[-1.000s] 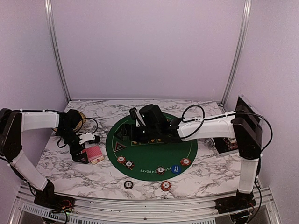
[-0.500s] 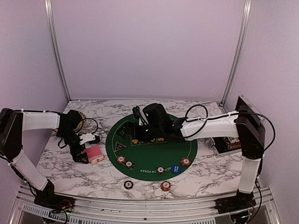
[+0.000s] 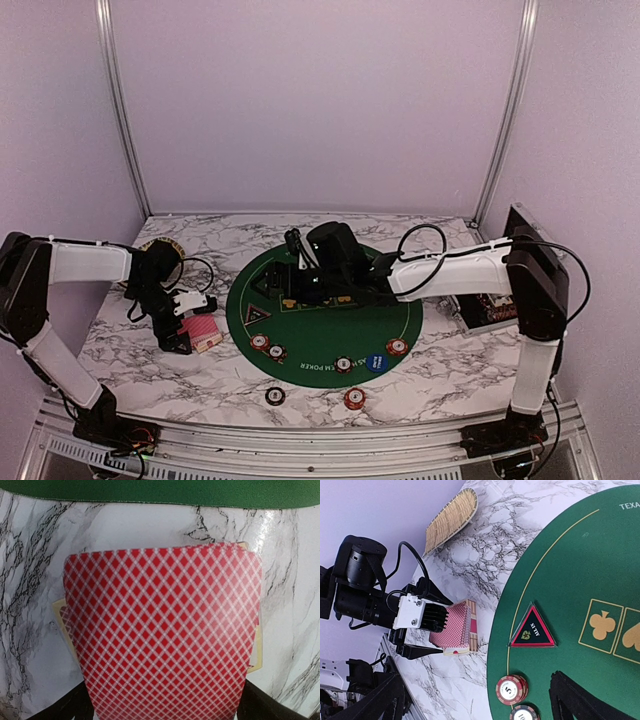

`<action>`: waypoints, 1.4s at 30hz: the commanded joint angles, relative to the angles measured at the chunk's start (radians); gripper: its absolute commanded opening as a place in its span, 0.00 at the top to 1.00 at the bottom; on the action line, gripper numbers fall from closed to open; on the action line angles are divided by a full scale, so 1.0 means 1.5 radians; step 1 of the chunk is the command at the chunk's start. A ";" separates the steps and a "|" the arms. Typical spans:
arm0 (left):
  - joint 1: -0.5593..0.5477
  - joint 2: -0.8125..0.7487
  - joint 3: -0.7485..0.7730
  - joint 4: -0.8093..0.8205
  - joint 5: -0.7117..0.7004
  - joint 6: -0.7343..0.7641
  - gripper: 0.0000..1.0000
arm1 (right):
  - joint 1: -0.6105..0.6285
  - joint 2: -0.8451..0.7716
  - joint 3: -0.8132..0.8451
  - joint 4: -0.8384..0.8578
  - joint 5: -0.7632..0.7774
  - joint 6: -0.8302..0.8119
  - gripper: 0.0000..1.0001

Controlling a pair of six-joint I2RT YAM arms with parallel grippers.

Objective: Distribute texas hold em gaming equipment
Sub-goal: Pick up the face-down deck piles.

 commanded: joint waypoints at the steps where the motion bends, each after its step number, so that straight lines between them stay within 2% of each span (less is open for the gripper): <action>1: -0.004 0.000 -0.010 0.021 -0.008 -0.009 0.01 | -0.007 -0.029 -0.004 0.014 -0.006 0.008 0.01; 19: -0.007 0.006 -0.021 0.028 -0.012 0.008 0.01 | -0.015 -0.037 -0.029 0.035 -0.023 0.025 0.07; 25: -0.007 0.018 -0.018 0.027 -0.020 -0.007 0.14 | -0.015 -0.039 -0.034 0.037 -0.024 0.025 0.09; 30: -0.008 0.012 -0.022 0.030 -0.020 -0.018 0.14 | -0.015 -0.040 -0.036 0.037 -0.025 0.025 0.10; 33: -0.008 0.005 -0.026 0.035 -0.024 -0.022 0.17 | -0.015 -0.039 -0.037 0.040 -0.026 0.024 0.11; 39: -0.014 -0.002 -0.035 0.034 -0.024 -0.028 0.35 | -0.015 -0.038 -0.039 0.043 -0.028 0.026 0.12; 42: -0.016 -0.004 -0.038 0.035 -0.028 -0.029 0.40 | -0.015 -0.038 -0.041 0.044 -0.029 0.027 0.13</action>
